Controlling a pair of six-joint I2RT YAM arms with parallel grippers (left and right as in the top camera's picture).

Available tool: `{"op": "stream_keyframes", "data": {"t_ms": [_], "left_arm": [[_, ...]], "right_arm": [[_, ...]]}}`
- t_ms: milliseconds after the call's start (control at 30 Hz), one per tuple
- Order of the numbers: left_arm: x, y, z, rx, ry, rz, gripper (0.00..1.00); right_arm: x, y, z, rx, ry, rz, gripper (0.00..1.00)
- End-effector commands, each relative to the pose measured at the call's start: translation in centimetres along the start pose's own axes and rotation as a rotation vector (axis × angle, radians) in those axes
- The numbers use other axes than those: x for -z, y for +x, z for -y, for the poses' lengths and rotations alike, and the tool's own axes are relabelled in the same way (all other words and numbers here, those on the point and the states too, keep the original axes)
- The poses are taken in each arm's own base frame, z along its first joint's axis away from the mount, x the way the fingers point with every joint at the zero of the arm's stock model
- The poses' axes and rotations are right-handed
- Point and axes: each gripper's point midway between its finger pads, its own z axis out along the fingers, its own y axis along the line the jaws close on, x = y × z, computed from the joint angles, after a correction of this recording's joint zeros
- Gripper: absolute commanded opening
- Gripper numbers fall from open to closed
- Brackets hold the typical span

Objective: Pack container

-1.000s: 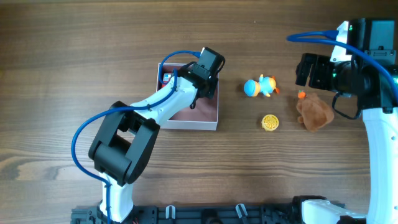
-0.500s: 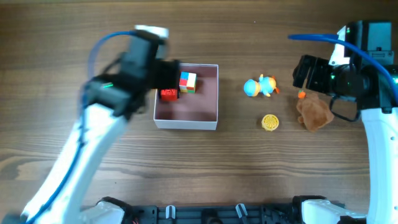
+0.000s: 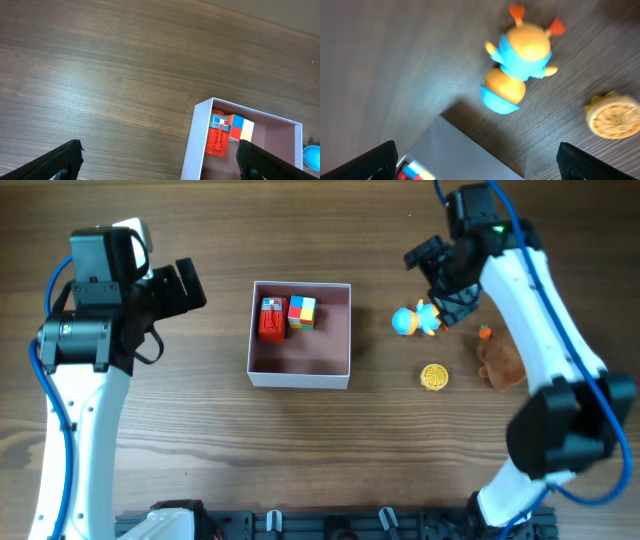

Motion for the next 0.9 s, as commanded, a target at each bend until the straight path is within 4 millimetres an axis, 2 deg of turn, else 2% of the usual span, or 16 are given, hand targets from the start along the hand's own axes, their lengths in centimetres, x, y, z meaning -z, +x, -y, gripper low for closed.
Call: {"op": "stream_keyframes", "data": {"t_ms": [0, 167, 233, 300, 400, 633, 767, 867], "left_arm": [[-1.1, 0.3, 0.0, 0.018, 0.007, -0.029, 1.0], [-1.9, 0.5, 0.0, 0.018, 0.002, -0.051, 1.0], [-1.9, 0.6, 0.0, 0.018, 0.001, -0.053, 1.0], [-1.9, 0.6, 0.0, 0.018, 0.001, -0.053, 1.0], [-1.9, 0.6, 0.0, 0.018, 0.001, -0.053, 1.0], [-1.9, 0.6, 0.0, 0.017, 0.002, -0.053, 1.0], [-1.9, 0.6, 0.0, 0.017, 0.002, -0.054, 1.0], [-1.9, 0.6, 0.0, 0.017, 0.002, -0.054, 1.0]], "right_arm": [[-4.5, 1.2, 1.4, -0.137, 0.11, -0.104, 1.0], [-8.4, 1.4, 3.5, -0.188, 0.227, -0.138, 1.0], [-9.9, 1.2, 3.8, -0.179, 0.244, -0.143, 1.0], [-10.5, 0.7, 3.7, -0.151, 0.238, -0.122, 1.0], [-10.9, -0.8, 3.0, -0.108, 0.211, -0.049, 0.99], [-10.9, -2.7, 3.9, -0.072, 0.255, 0.058, 0.96], [-10.9, -2.7, 3.9, -0.07, 0.256, 0.057, 0.75], [-11.2, -2.5, 4.4, -0.069, 0.268, 0.052, 0.74]]}}
